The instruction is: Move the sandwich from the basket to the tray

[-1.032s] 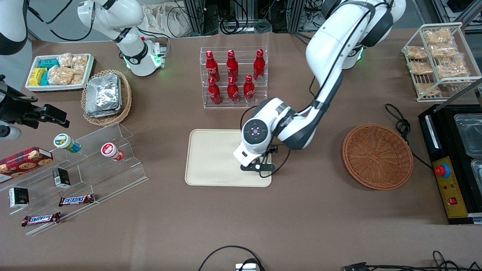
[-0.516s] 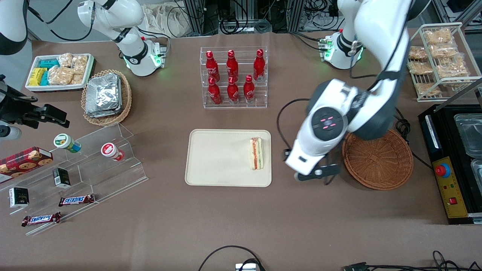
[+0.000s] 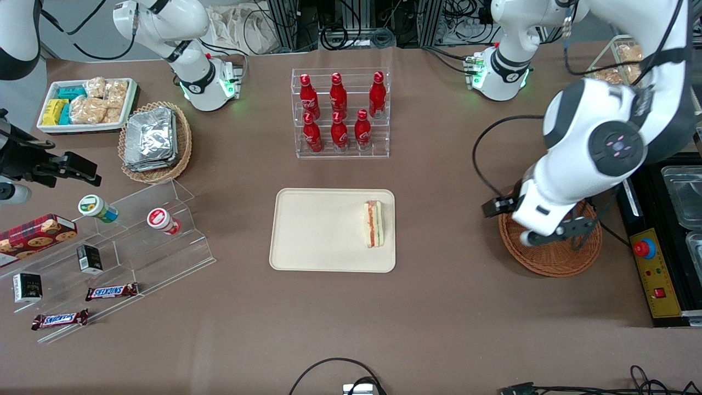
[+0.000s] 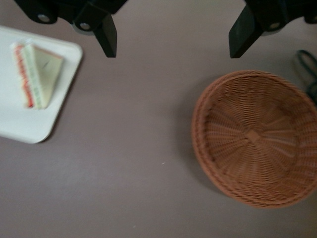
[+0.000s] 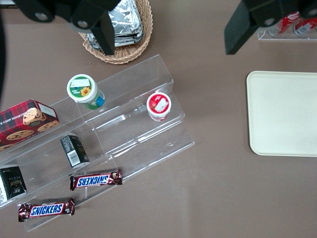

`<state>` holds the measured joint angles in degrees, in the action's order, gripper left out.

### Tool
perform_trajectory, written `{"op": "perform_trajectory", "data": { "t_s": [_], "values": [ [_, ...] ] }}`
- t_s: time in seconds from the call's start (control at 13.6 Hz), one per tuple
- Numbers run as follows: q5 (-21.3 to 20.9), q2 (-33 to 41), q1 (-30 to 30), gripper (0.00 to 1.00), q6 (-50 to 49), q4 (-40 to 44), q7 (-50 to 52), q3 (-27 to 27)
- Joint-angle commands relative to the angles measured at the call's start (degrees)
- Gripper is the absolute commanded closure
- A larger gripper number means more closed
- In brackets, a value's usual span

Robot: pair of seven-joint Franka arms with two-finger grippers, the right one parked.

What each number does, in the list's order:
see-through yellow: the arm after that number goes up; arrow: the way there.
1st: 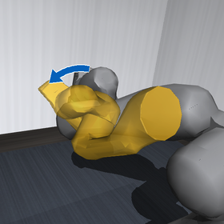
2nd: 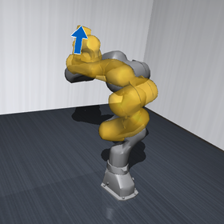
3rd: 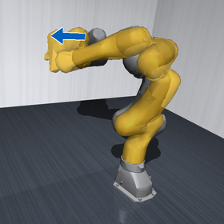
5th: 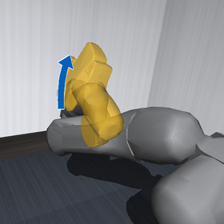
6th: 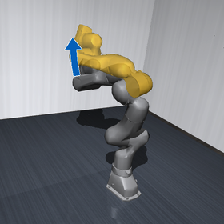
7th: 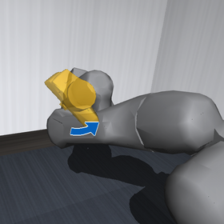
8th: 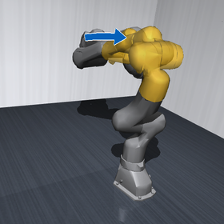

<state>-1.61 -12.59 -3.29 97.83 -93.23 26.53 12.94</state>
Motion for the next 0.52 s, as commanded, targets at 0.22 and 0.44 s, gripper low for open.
{"op": "perform_trajectory", "data": {
  "t_s": [0.22, 0.44],
  "values": [
    [-2.17, 2.76, 1.52, 0.00, -4.31, -1.01, -16.68, -5.90],
    [-2.17, -0.05, 2.50, 0.00, -4.49, 3.39, -23.27, -6.18]
  ]
}}
